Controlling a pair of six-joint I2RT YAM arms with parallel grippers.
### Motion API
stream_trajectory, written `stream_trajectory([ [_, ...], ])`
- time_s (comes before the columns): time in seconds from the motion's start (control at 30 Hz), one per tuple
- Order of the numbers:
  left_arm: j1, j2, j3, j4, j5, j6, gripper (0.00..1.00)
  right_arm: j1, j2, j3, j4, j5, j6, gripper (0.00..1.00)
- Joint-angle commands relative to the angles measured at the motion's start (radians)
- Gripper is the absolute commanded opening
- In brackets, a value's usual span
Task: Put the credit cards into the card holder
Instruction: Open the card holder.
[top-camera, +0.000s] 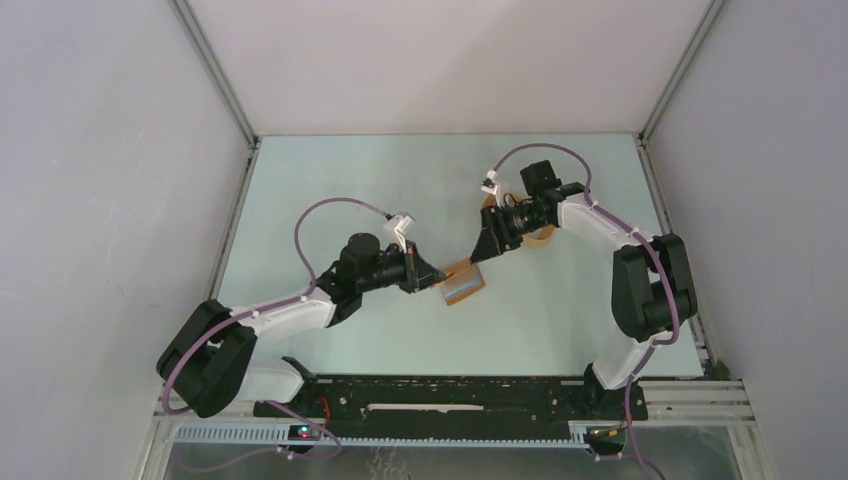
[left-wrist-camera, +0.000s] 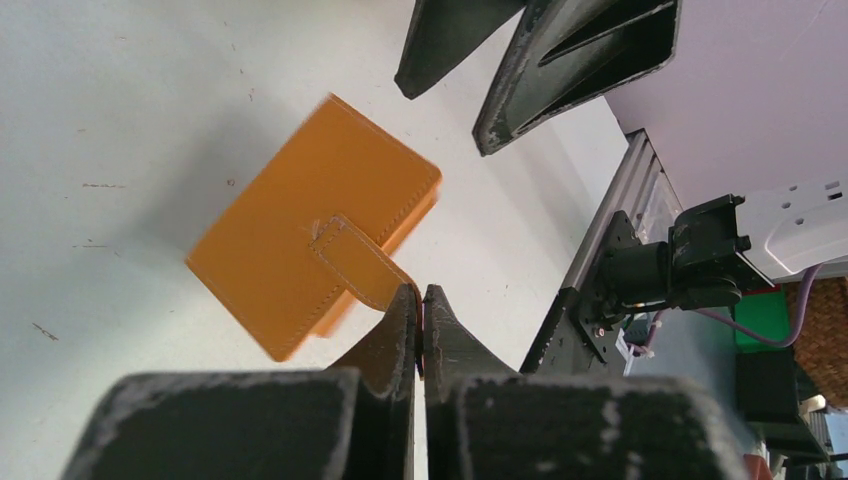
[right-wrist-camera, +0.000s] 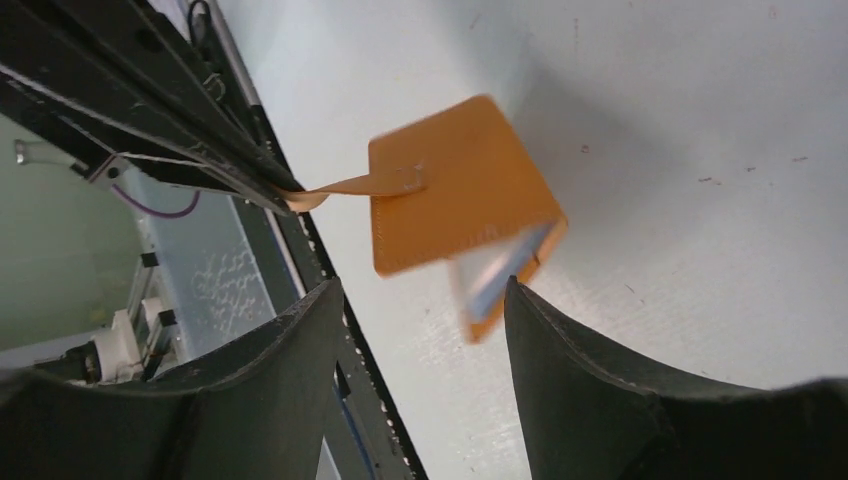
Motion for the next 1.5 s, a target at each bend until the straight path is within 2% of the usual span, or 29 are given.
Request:
stream_trajectory([
  [0.0, 0.006, -0.002, -0.005, 0.021, -0.002, -0.009, 0.00, -0.034, -0.014, 0.018, 0.015, -0.111, -0.007, 0.68],
  [0.17, 0.008, 0.014, 0.001, 0.025, 0.001, -0.012, 0.00, -0.079, -0.027, 0.015, 0.005, -0.138, -0.006, 0.68],
  [0.3, 0.008, 0.027, 0.012, 0.031, 0.011, -0.014, 0.00, -0.067, -0.016, 0.015, -0.004, -0.120, -0.028, 0.69],
  [0.57, 0.030, 0.017, 0.014, 0.014, 0.013, -0.015, 0.00, 0.032, -0.088, 0.002, -0.032, -0.022, -0.238, 0.71],
  [0.7, 0.048, 0.011, 0.019, 0.004, 0.038, -0.012, 0.00, 0.110, -0.218, -0.151, 0.131, 0.104, -0.411, 0.70],
  [0.83, 0.052, 0.007, 0.036, -0.041, 0.070, 0.014, 0.00, 0.185, -0.350, -0.330, 0.328, 0.199, -0.598, 0.74],
  [0.93, 0.054, -0.001, 0.041, -0.062, 0.084, 0.027, 0.00, 0.253, -0.386, -0.394, 0.393, 0.266, -0.732, 0.76],
  [1.03, 0.054, -0.008, 0.048, -0.071, 0.096, 0.030, 0.00, 0.301, -0.367, -0.411, 0.462, 0.353, -0.750, 0.76],
  [1.2, 0.054, -0.018, 0.056, -0.074, 0.112, 0.027, 0.00, 0.351, -0.326, -0.420, 0.512, 0.407, -0.765, 0.73],
  [1.47, 0.053, -0.030, 0.048, -0.076, 0.120, 0.025, 0.00, 0.399, -0.279, -0.418, 0.504, 0.390, -0.778, 0.56],
])
